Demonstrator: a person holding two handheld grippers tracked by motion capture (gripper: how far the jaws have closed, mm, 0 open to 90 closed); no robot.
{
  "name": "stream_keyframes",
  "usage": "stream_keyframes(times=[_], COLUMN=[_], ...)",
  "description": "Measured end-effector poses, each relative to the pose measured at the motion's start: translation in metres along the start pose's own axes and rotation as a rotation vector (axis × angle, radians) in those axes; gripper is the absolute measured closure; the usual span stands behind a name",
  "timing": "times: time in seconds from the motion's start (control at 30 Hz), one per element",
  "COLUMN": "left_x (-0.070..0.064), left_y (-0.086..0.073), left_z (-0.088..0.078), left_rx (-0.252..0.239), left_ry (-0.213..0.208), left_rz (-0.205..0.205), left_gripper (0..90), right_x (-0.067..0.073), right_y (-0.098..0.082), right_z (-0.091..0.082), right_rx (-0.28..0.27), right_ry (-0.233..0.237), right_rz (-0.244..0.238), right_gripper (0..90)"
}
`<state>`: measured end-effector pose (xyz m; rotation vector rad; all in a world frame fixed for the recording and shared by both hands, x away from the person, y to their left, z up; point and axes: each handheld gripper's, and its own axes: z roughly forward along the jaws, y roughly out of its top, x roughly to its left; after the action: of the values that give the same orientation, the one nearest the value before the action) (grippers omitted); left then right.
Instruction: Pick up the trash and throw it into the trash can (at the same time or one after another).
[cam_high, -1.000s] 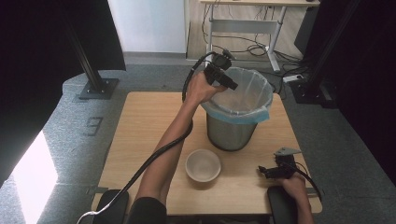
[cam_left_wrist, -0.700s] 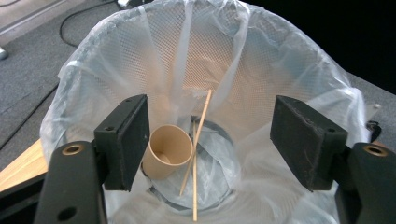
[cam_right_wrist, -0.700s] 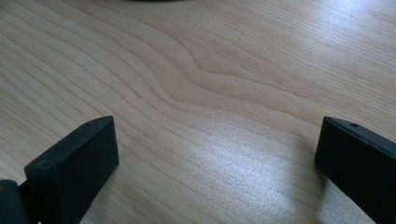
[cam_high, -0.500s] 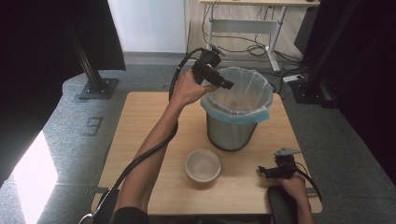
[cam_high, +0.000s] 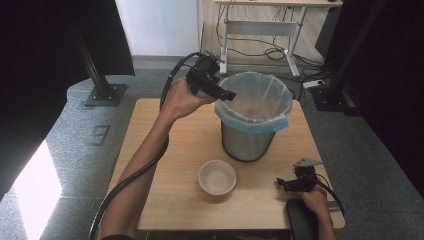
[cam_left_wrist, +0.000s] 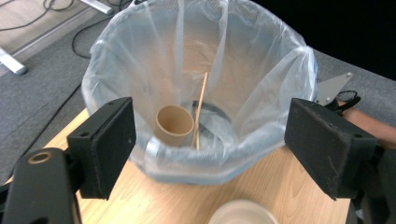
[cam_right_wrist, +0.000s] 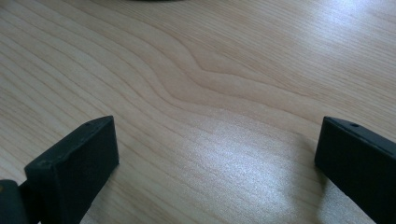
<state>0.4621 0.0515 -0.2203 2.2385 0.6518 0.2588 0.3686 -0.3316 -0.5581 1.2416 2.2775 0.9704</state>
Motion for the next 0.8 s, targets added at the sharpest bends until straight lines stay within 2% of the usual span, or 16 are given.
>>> stream_keyframes(times=[0.3,0.8], left_x=[0.002,-0.001], left_y=[-0.029,-0.072], left_z=[-0.009,-0.006], left_rx=[0.000,-0.025], left_ry=[0.012,0.001], left_rz=[0.000,0.008], left_gripper=[14.5,14.6], right_x=[0.000,0.000], right_y=[0.000,0.000], right_z=[0.000,0.000], right_rx=[0.001,0.001], right_ry=[-0.002,-0.003], right_rz=[0.001,0.001], right_gripper=[0.0,0.0])
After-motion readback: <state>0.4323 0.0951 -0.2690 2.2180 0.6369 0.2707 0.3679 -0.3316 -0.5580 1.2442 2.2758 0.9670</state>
